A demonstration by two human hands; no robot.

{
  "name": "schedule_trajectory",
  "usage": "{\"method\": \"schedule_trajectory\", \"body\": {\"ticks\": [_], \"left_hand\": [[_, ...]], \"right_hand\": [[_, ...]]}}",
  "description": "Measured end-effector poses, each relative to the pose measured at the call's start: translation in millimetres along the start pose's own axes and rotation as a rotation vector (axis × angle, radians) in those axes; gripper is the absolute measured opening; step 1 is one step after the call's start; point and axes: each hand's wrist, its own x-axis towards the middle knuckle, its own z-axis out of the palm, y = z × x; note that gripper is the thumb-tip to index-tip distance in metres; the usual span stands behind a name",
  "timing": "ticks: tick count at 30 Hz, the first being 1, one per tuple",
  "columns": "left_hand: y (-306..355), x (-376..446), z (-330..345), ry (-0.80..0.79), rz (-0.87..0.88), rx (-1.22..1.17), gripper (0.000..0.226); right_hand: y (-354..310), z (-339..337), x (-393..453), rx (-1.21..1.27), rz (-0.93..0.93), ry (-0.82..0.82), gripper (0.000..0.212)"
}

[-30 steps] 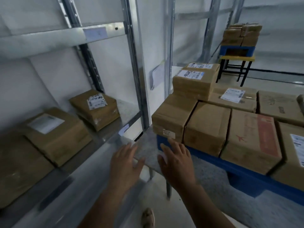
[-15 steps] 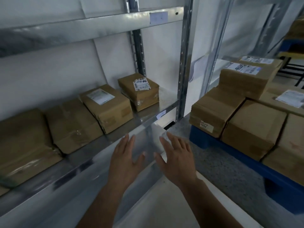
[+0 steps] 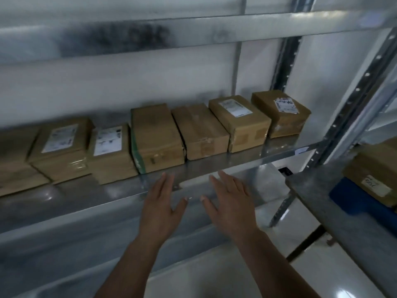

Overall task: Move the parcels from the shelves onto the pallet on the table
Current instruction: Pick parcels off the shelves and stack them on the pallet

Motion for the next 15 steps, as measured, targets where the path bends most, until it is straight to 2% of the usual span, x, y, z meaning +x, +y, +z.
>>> {"method": "schedule_trajectory", "body": {"ticks": [4, 15], "left_hand": [[-43.0, -23.2, -37.6, 0.069, -0.062, 0.027, 0.086], [-139.7, -77.1, -116.0, 0.195, -0.13, 0.037, 0.081]], "right_hand": [[-61.2, 6.8, 0.7, -0.006, -0.089, -0.044, 0.059], [-194.6, 24.8, -21.7, -0.005, -0.24, -0.037, 0.055]]}}
